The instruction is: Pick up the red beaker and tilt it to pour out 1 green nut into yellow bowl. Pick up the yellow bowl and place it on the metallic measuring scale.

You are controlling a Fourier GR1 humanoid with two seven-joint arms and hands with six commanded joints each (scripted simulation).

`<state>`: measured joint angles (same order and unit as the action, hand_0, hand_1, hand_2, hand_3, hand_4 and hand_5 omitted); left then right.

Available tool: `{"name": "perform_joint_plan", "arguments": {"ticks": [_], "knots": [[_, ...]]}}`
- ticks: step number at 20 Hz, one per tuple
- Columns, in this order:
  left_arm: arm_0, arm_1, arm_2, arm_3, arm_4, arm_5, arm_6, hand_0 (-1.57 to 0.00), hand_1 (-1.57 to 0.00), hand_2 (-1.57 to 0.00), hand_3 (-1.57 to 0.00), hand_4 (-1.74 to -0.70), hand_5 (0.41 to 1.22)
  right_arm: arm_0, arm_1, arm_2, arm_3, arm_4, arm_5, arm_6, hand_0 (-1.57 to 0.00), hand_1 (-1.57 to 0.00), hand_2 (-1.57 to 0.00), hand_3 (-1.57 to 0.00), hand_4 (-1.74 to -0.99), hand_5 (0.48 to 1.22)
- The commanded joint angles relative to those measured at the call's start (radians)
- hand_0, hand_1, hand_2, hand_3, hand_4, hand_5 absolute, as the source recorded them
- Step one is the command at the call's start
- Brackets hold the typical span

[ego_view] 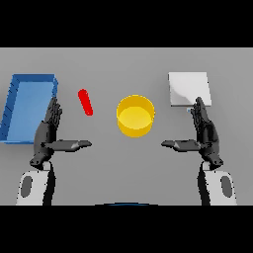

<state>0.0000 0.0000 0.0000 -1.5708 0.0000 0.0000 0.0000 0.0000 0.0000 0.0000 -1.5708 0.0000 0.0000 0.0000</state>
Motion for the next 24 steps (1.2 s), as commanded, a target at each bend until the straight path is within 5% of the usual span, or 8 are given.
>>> {"name": "perform_joint_plan", "arguments": {"ticks": [1,6,7,9,14,19,24], "knots": [[0.0,-0.002,-0.002,-0.001,-0.001,0.002,0.0,0.0,0.0,0.0,0.0,-1.14,0.66,0.0,0.001,0.0,0.0,0.0,-0.001,0.0,0.0,0.0,0.0,0.0,-1.071,0.578],[0.009,-0.008,-0.009,-0.002,-0.013,0.009,-0.006,0.0,0.0,0.0,0.0,-1.14,0.66,-0.001,-0.003,-0.002,0.007,-0.001,0.002,-0.008,0.0,0.0,0.0,0.0,-1.071,0.578],[0.05,0.017,-0.056,-0.063,-0.068,0.001,-0.031,0.0,0.0,0.0,0.0,-1.14,0.66,0.034,-0.039,0.044,-0.037,0.113,-0.031,-0.081,0.0,0.0,0.0,0.0,-1.071,0.578],[0.102,0.036,-0.118,-0.163,-0.129,-0.006,-0.008,0.0,0.0,0.0,0.0,-1.14,0.66,0.071,-0.06,0.104,-0.082,0.241,-0.068,-0.115,0.0,0.0,0.0,0.0,-1.066,0.576],[0.125,0.057,-0.147,-0.212,-0.159,-0.02,0.069,0.0,0.0,0.0,0.0,-1.14,0.652,0.088,-0.076,0.123,-0.125,0.257,-0.048,-0.086,0.0,0.0,0.0,0.0,-1.118,0.6],[0.01,0.056,-0.108,-0.064,-0.149,-0.021,0.113,0.0,0.0,0.0,0.0,-1.14,0.643,0.078,-0.07,0.118,-0.132,0.212,-0.017,-0.09,0.0,0.0,0.0,0.0,-1.189,0.626],[-0.125,0.059,-0.066,0.13,-0.154,-0.016,0.056,0.0,0.0,0.0,0.0,-1.18,0.644,0.083,-0.074,0.111,-0.122,0.192,-0.001,-0.108,0.0,0.0,0.0,0.0,-1.22,0.626]]}}
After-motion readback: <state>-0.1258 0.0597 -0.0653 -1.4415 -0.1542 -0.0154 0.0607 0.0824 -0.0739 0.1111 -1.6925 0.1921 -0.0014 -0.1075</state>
